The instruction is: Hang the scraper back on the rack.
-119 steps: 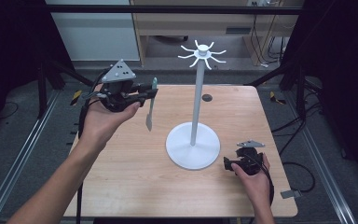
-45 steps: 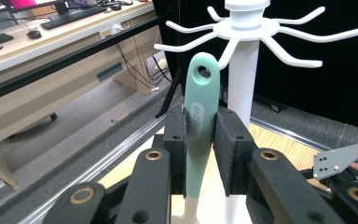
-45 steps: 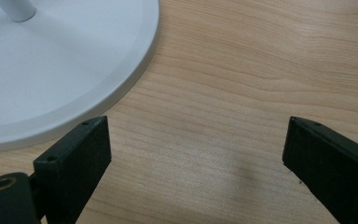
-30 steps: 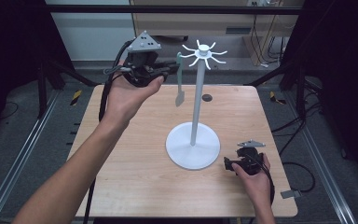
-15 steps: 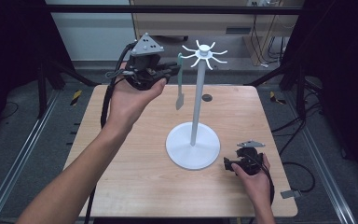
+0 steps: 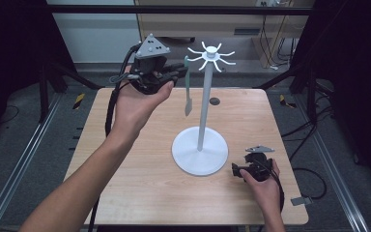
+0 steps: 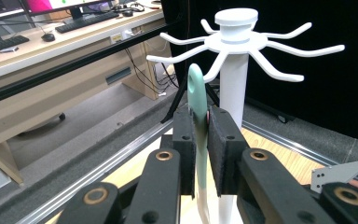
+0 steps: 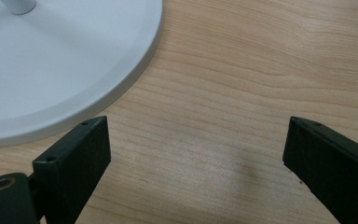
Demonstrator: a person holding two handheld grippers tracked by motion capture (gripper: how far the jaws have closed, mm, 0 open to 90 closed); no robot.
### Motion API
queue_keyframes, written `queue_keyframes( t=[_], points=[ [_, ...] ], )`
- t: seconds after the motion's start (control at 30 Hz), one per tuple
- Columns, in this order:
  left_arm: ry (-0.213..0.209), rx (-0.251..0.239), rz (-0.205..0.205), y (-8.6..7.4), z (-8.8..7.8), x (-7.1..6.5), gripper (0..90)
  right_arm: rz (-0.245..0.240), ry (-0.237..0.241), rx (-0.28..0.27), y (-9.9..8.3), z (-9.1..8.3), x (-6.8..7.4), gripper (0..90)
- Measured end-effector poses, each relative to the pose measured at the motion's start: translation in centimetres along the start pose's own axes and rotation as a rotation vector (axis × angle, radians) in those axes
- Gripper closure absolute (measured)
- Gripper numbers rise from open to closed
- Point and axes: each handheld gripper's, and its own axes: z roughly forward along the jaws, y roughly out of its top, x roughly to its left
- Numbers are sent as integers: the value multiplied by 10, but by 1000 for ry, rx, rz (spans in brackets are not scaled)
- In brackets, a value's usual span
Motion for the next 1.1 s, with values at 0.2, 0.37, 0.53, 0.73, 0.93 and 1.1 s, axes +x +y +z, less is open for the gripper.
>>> queue_keyframes(
  t=[0.2, 0.37, 0.53, 0.73, 0.93, 1.1],
  points=[
    [8, -1, 15, 0, -1, -3, 816, -4, 1, 0, 0, 0, 0, 78],
    [9, -5, 18, 1, -2, -5, 808, -4, 1, 4, 0, 0, 1, 78],
    [20, -7, 20, 1, -2, -7, 805, -2, 2, 6, 0, 0, 1, 78],
    [31, -6, 12, 2, -3, -7, 826, -3, 3, 5, 0, 0, 1, 77],
    [53, -13, 8, 2, -5, -11, 831, -4, 4, 5, 0, 0, 1, 78],
    [59, -19, 23, 3, -7, -17, 812, -6, 6, 6, 0, 1, 1, 77]
  ],
)
